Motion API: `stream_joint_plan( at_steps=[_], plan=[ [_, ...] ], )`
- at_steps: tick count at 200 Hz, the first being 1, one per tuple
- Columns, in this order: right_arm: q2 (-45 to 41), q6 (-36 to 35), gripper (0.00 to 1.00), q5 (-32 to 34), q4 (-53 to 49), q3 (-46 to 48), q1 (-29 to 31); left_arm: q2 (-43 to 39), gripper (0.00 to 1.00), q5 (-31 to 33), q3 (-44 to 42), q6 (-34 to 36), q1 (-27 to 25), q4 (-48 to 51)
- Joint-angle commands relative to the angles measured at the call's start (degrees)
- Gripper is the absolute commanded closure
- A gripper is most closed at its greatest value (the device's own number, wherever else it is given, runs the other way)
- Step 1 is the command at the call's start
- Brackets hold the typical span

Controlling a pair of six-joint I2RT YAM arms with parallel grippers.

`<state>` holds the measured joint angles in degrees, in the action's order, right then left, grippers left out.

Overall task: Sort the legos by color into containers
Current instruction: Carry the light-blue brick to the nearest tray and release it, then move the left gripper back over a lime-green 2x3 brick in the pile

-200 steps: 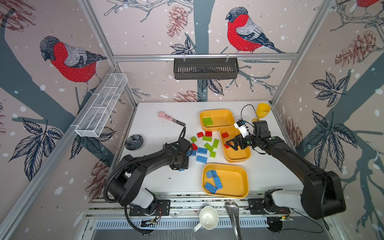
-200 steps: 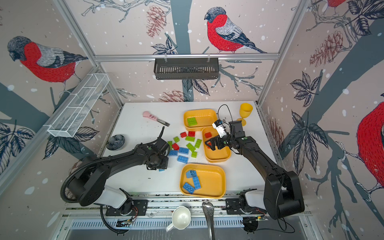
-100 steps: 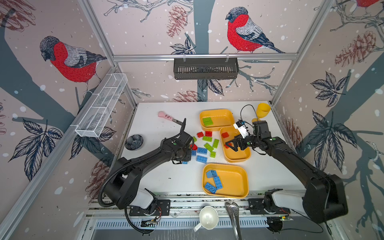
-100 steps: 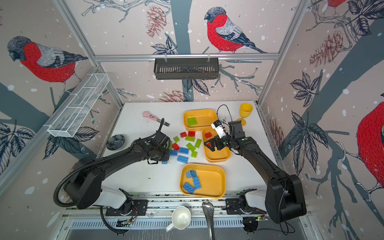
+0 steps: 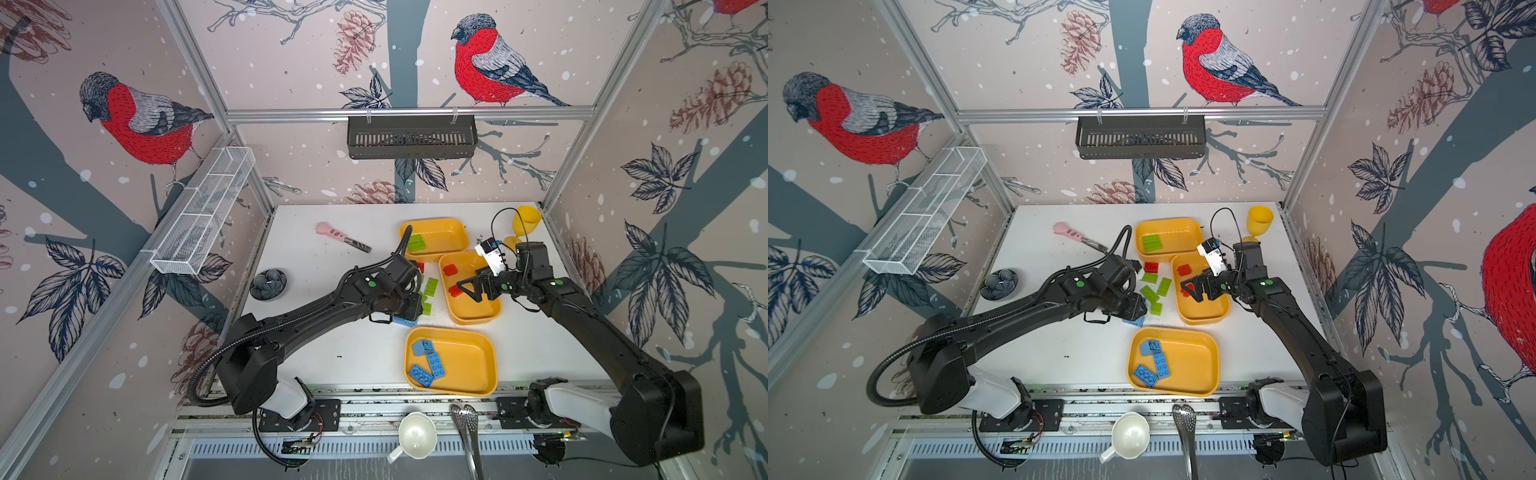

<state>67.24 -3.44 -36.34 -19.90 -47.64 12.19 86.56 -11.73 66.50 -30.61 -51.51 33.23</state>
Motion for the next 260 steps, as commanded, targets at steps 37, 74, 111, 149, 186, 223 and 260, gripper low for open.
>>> stream_joint_plan(
  at_steps=[37,74,111,149,186,223,260],
  plan=[
    [-0.27,-1.13,0.01,-0.31,-0.06,0.96,-0.40,5.62,0.73,-2.05,2.01,3.34,-7.72,2.85],
    [-0.68,-0.98,0.01,-0.31,0.30,1.87,-0.41,5.01,0.71,-4.60,-1.07,3.34,-7.73,-0.46],
    [-1.16,-0.86,0.01,-0.31,0.61,2.72,-0.41,5.72,0.66,-6.37,-2.12,4.07,-7.56,-0.46],
    [-1.16,-0.82,0.01,-0.23,0.48,2.90,-0.39,5.74,0.62,-8.25,-2.90,6.47,-7.57,0.73],
    [-0.71,-0.86,0.01,-0.23,0.41,2.73,-0.32,5.30,0.47,-8.86,-2.52,7.69,-7.47,1.22],
    [-0.64,-0.92,0.01,-0.19,0.56,2.58,-0.35,4.24,0.38,-6.72,-0.62,7.99,-5.07,2.70],
    [-0.19,-0.53,0.01,-0.18,1.59,2.21,-0.32,2.74,0.34,-1.05,2.21,10.58,1.36,5.50]
  ],
)
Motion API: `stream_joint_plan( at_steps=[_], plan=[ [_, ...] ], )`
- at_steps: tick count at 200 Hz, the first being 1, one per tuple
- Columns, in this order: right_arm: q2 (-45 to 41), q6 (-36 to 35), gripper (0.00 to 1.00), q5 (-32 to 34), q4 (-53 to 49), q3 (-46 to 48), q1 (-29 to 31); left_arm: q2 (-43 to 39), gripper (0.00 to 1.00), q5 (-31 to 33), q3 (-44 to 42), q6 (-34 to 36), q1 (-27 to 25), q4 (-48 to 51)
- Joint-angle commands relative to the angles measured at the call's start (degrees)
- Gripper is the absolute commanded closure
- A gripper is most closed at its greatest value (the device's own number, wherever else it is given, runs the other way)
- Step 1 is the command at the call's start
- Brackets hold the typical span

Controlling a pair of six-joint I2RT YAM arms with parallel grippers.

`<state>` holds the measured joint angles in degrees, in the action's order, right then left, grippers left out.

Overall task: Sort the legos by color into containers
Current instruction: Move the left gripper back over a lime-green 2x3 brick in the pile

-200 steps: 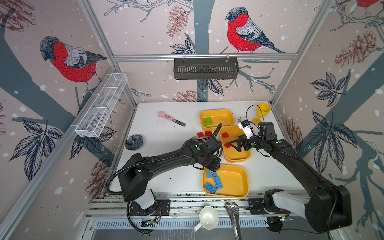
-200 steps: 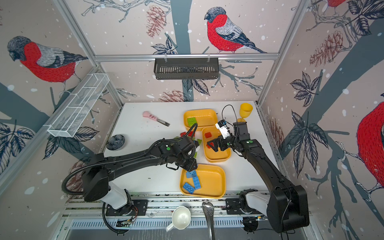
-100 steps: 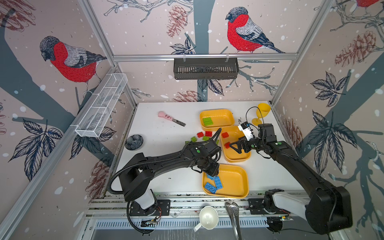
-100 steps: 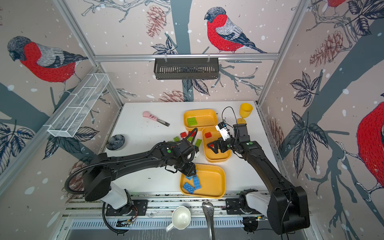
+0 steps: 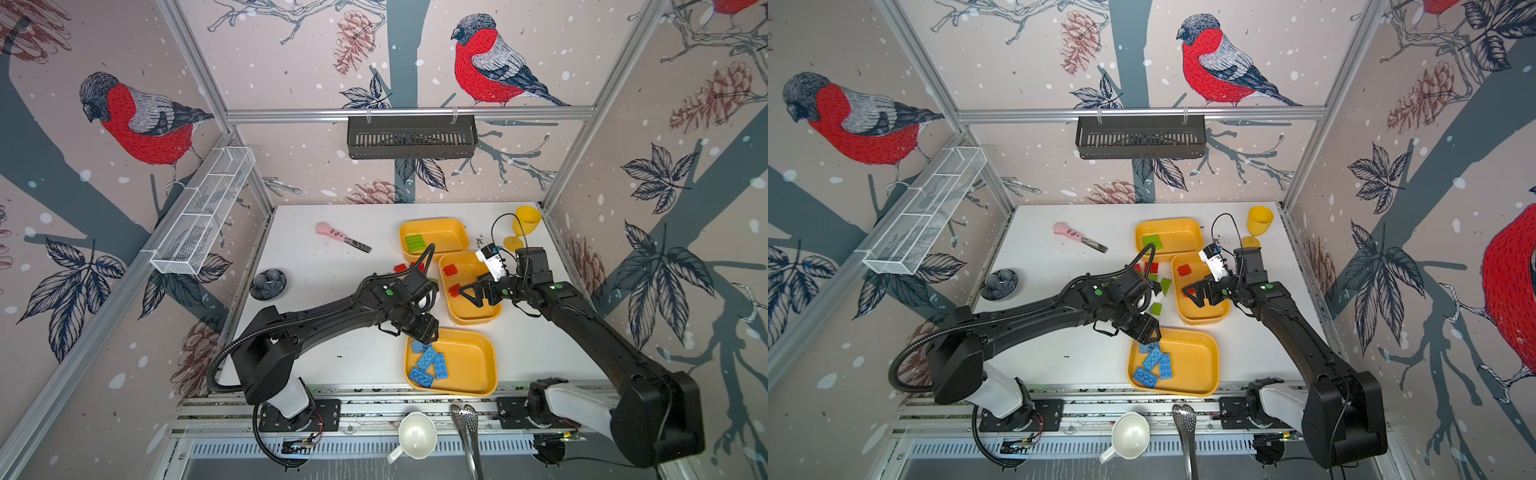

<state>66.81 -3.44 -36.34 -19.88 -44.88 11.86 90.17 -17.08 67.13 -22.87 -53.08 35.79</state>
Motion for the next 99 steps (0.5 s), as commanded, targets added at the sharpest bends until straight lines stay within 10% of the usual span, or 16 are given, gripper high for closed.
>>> stream_joint_plan(
  at_steps=[1,99],
  plan=[
    [0.30,-0.57,0.01,-0.16,1.63,-0.60,0.01,-0.87,0.34,4.50,1.67,3.06,3.04,3.00],
    [2.06,0.11,0.01,0.35,4.19,-1.44,0.10,4.47,0.28,17.07,5.78,10.66,20.92,4.43]
  ],
)
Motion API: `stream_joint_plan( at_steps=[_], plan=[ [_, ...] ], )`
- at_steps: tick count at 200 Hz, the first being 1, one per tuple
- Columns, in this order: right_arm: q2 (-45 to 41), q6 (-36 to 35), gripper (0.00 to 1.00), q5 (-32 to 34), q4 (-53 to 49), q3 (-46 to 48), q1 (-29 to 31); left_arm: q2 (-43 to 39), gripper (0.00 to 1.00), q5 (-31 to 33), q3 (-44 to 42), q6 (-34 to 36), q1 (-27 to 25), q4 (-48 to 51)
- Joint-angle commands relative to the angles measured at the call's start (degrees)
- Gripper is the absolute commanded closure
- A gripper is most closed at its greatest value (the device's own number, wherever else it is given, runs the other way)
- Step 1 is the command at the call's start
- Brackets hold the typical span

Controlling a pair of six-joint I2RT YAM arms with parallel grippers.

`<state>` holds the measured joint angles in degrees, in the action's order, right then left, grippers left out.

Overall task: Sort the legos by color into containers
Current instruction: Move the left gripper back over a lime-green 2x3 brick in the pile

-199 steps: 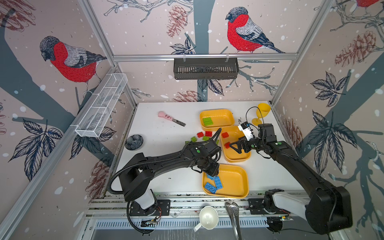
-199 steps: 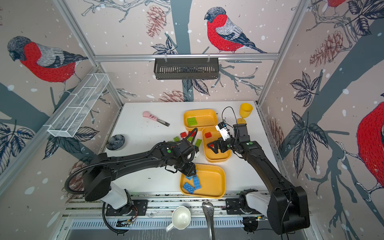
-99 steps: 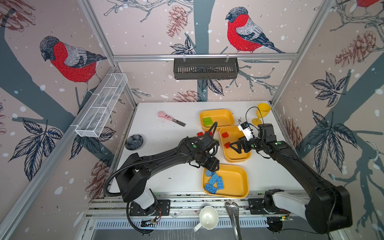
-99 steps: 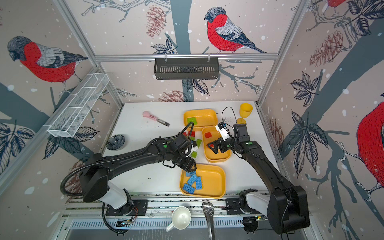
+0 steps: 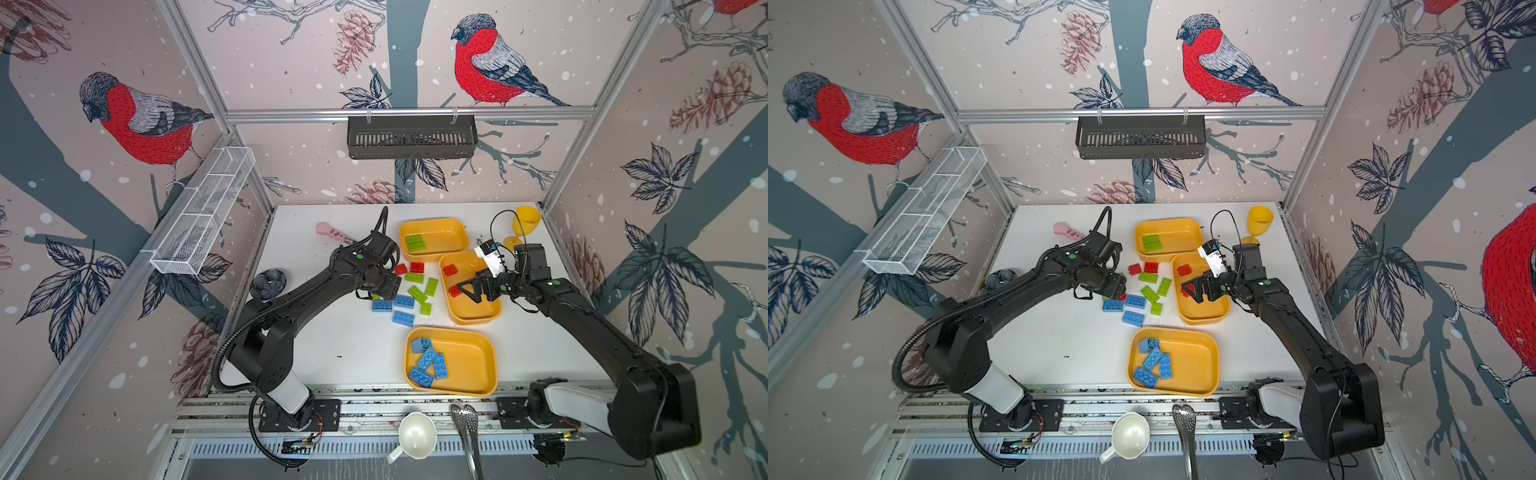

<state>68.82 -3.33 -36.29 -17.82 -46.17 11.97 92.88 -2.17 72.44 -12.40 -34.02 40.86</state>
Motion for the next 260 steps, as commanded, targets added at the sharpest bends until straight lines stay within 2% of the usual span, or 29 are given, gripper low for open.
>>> stream_joint_plan(
  at_steps=[1,60,158,206,260],
  plan=[
    [0.07,0.00,0.01,0.32,2.16,-0.15,-0.01,1.90,0.29,2.17,0.44,0.06,1.95,-0.67],
    [0.24,0.08,0.01,1.14,2.52,0.38,0.07,6.12,0.36,5.10,-2.23,-4.48,5.23,-5.54],
    [0.81,-0.18,0.01,1.57,2.35,0.80,0.03,10.27,0.52,2.49,-4.44,-4.88,5.79,-9.70],
    [1.08,-0.46,0.01,1.66,2.18,0.75,-0.01,11.71,0.53,1.03,-4.68,-4.56,5.80,-10.32],
    [1.59,-0.66,0.01,1.66,2.00,0.32,-0.07,13.33,0.49,0.99,-4.22,-4.95,5.75,-11.15]
  ],
)
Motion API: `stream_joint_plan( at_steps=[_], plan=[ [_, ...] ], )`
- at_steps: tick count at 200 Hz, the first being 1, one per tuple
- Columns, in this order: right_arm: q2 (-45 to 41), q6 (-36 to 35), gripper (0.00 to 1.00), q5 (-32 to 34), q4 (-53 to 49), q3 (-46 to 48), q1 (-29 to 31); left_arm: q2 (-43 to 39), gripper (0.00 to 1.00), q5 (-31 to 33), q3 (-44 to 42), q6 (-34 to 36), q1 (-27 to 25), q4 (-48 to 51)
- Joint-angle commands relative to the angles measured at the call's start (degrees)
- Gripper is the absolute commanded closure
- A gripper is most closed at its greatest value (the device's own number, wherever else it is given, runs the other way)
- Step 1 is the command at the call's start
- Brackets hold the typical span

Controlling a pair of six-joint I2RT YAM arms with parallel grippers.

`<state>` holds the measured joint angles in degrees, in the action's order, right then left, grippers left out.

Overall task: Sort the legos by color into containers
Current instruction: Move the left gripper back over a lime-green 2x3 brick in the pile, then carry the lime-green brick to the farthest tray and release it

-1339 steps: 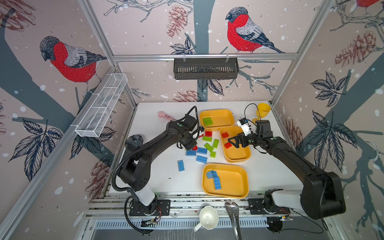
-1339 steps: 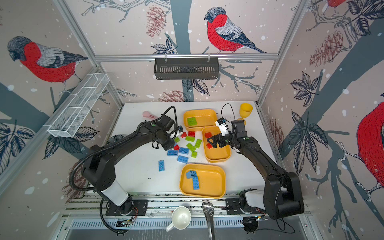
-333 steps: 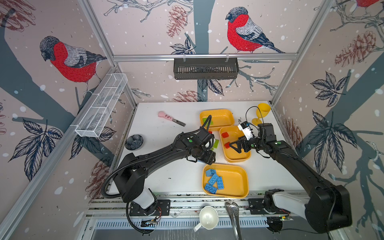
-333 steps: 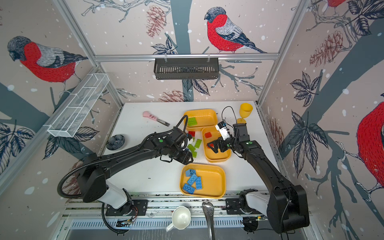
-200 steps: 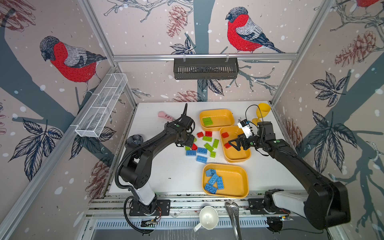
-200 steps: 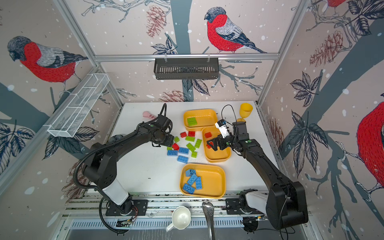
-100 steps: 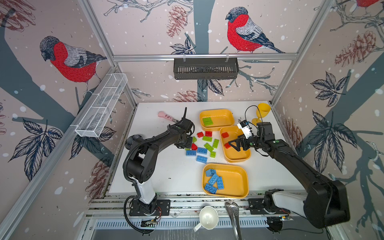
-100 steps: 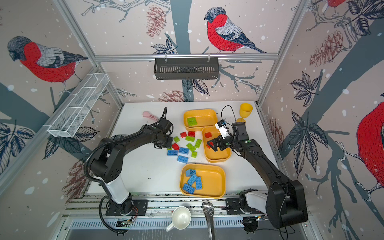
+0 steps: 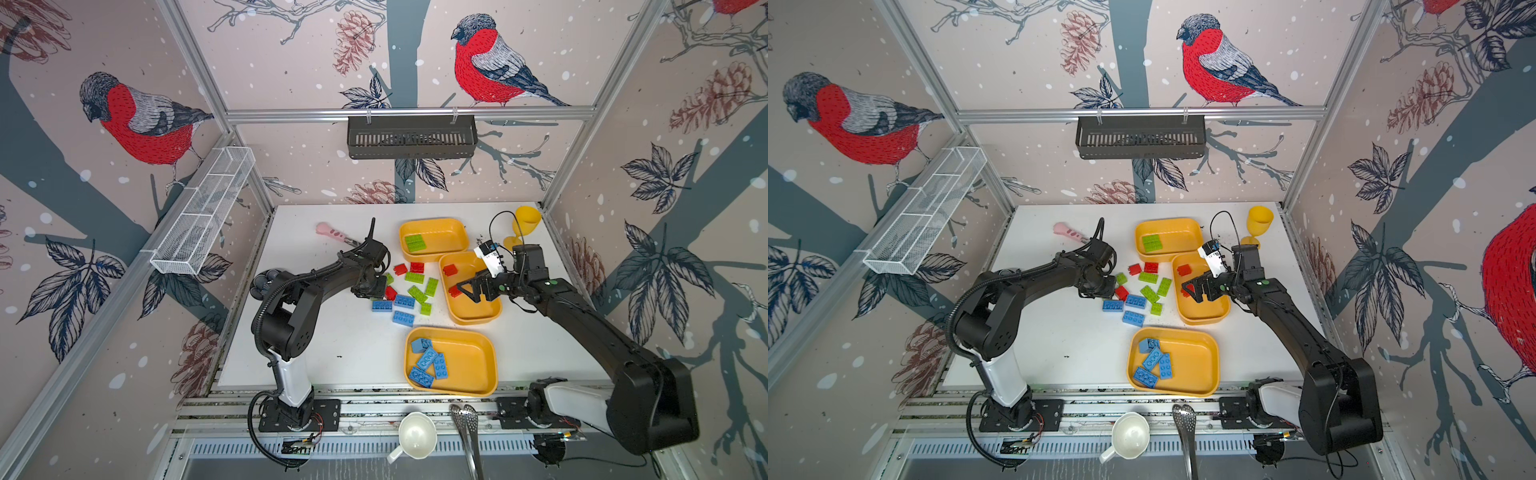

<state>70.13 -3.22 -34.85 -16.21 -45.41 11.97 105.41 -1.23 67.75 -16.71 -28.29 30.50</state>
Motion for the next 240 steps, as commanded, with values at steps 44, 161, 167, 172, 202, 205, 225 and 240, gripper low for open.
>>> stream_joint_plan(
  at_steps=[44,161,167,172,202,205,225,240],
  plan=[
    [0.54,-1.04,0.01,0.22,0.21,-0.69,-0.01,2.32,0.49,1.32,1.45,-1.40,0.08,-1.53],
    [0.62,-1.48,0.01,0.14,0.12,-0.67,-0.13,1.82,0.70,5.36,5.14,1.12,0.14,1.85],
    [0.62,-1.36,0.01,0.09,0.21,-0.75,-0.19,1.32,0.70,4.72,6.16,1.22,0.07,2.29],
    [0.62,-1.26,0.01,0.01,0.35,-0.90,-0.23,1.05,0.70,4.10,6.98,1.40,0.10,2.72],
    [0.55,0.29,0.01,-1.33,2.25,-1.58,-0.97,0.37,0.70,-1.34,14.65,2.43,0.03,4.63],
    [0.54,0.44,0.01,-1.50,2.42,-1.68,-1.02,0.42,0.70,-2.09,15.46,2.49,0.02,4.63],
    [0.79,1.10,0.01,-2.23,3.30,-2.36,-1.40,1.97,0.70,-6.12,20.92,2.67,-0.27,3.94],
    [0.89,1.87,0.01,-2.94,4.46,-2.71,-1.73,4.28,0.70,-8.38,24.71,3.28,-0.93,2.53]
  ],
)
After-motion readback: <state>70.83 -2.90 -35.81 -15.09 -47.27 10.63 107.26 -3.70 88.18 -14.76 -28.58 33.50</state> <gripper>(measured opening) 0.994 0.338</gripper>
